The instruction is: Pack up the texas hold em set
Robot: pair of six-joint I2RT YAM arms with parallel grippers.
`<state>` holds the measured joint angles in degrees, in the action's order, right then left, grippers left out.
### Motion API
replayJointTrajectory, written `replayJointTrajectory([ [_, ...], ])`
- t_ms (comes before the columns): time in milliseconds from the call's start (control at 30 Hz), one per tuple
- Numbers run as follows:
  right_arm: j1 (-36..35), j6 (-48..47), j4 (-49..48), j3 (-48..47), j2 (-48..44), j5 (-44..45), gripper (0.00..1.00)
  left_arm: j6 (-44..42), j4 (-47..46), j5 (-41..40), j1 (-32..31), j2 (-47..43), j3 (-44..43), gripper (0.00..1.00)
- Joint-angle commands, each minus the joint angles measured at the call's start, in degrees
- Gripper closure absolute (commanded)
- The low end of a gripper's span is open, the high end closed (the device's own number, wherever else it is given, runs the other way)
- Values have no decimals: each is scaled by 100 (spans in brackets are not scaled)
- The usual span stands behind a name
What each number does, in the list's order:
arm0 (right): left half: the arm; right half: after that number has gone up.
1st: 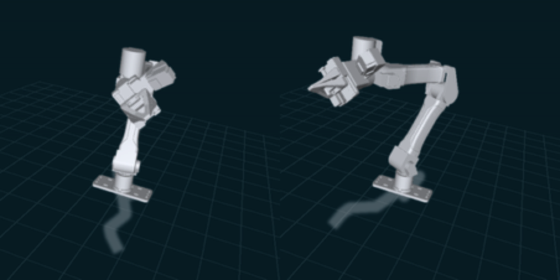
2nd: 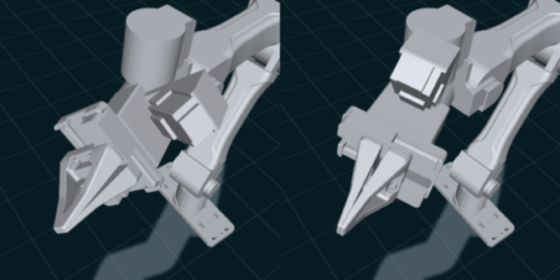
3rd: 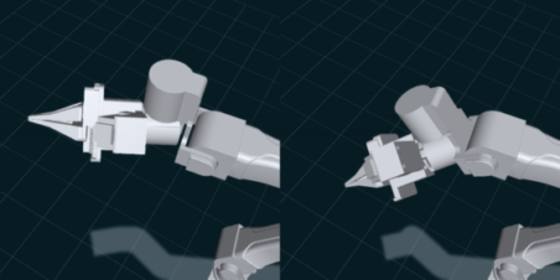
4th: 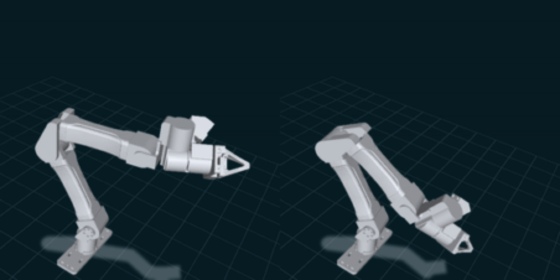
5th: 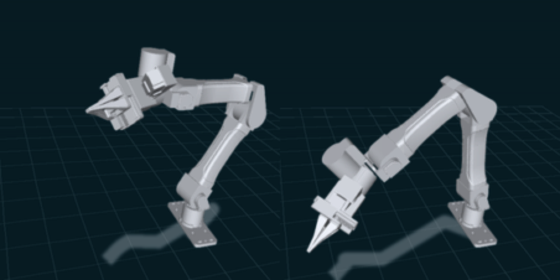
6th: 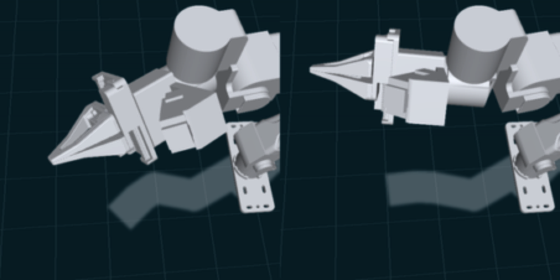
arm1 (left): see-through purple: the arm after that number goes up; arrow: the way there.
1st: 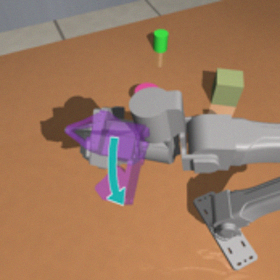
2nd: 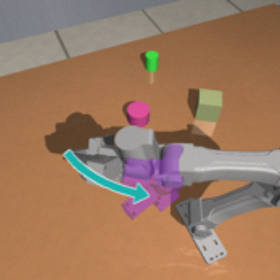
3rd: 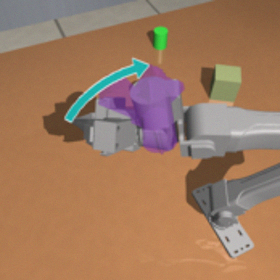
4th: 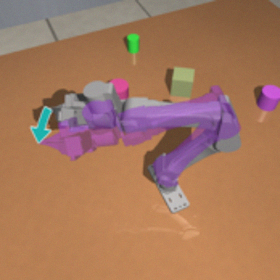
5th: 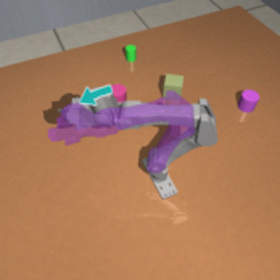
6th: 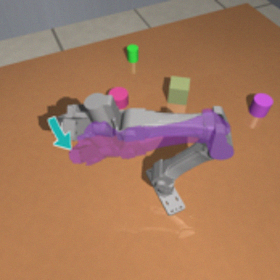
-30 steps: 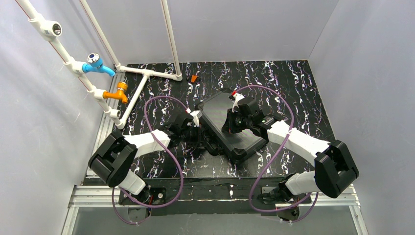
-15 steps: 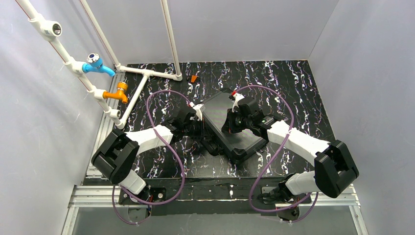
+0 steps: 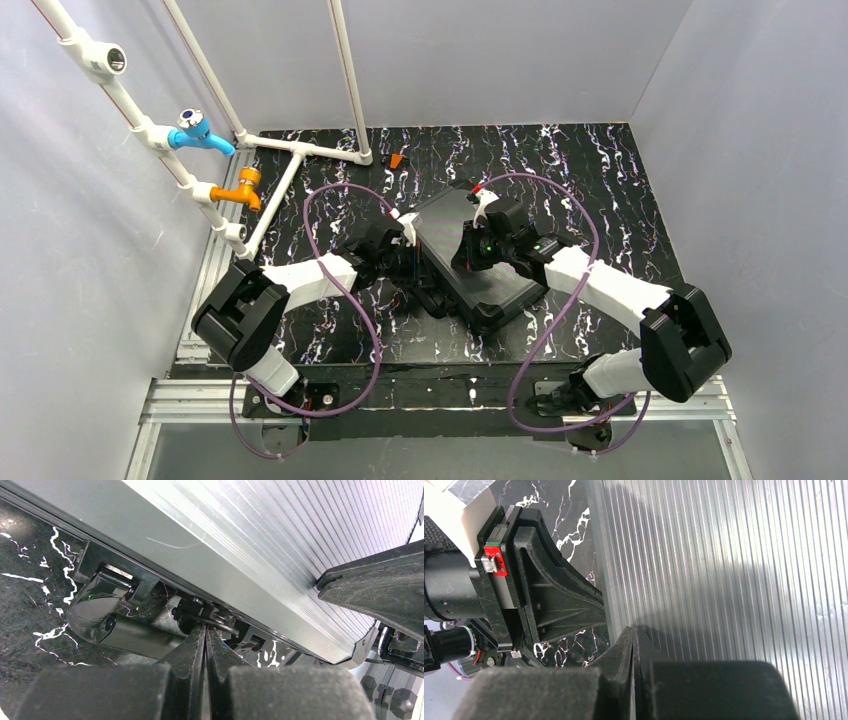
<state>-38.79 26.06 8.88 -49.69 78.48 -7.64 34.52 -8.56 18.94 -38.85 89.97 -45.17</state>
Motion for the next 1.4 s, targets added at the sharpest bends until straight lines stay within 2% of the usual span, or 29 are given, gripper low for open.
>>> replayJointTrajectory([
  [0,14,-304,1309,460,440,448,97,-25,38,84,-39,-131,-218,100],
  [567,11,-321,1291,452,523,431,98,-148,572,-148,-51,84,-445,100],
  [1367,11,-374,1344,390,590,421,98,-128,668,-513,-66,385,-208,100],
])
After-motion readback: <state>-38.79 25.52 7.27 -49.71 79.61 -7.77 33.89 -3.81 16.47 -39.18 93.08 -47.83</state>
